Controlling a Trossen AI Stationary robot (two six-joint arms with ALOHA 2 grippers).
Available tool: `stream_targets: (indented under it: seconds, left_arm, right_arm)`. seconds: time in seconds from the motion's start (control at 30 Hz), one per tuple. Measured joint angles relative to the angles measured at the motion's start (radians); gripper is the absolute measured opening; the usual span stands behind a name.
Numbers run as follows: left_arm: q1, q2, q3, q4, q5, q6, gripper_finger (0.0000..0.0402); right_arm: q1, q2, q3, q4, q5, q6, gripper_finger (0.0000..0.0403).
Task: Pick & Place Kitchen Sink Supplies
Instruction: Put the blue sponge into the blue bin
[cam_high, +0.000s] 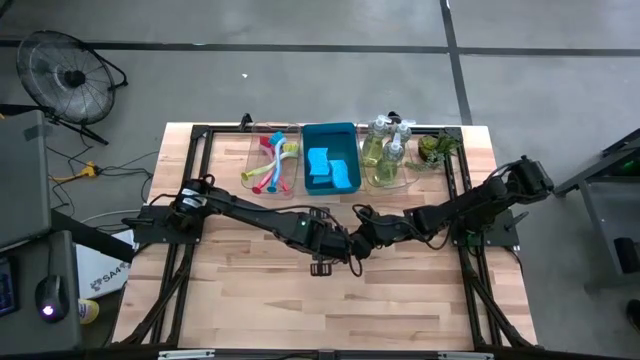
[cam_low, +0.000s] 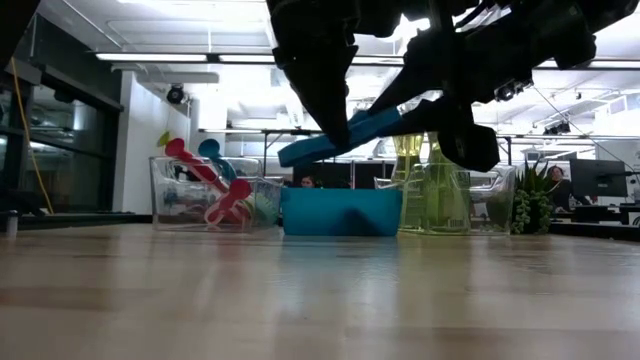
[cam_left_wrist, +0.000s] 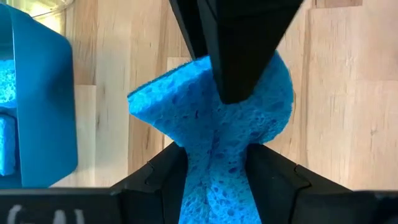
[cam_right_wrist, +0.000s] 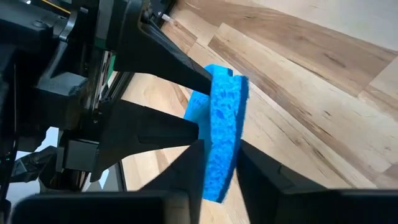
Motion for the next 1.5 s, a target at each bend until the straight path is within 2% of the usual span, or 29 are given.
stream_targets:
  seconds: [0.3,0.47,0.63,0.73,1.0,1.13,1.27,1.5]
  left_arm:
    - [0.0,0.0,0.0,0.003,-0.003,0.011,0.015]
    - [0.0,0.0,0.0,0.003,0.013,0.018,0.015]
    - [0.002,0.0,0.0,0.006,0.045,0.086,0.0158]
    - [0.002,0.0,0.0,0.006,0.053,0.091,0.0189]
    - [0.007,-0.002,0.0,-0.015,0.095,0.087,0.0321]
    - [0.006,-0.024,0.002,-0.095,0.087,0.08,0.0351]
    - [-0.001,-0.078,0.001,-0.191,0.036,0.012,0.0355]
    - [-0.062,-0.18,0.001,-0.39,-0.224,-0.167,0.0356]
  right_arm:
    - [0.0,0.0,0.0,0.0,0.01,-0.018,0.0011]
    - [0.0,0.0,0.0,-0.001,0.024,-0.018,0.0011]
    - [0.001,0.0,0.0,-0.004,0.027,-0.026,0.0005]
    - [0.001,0.0,0.0,-0.009,0.028,-0.026,0.0005]
    - [0.0,0.0,0.0,-0.028,0.043,-0.027,0.0002]
    - [-0.001,0.0,0.0,-0.046,0.056,-0.027,0.0001]
    - [0.002,-0.023,-0.001,-0.08,0.063,-0.041,0.0001]
    - [0.047,-0.146,-0.043,-0.149,0.195,-0.042,0.0001]
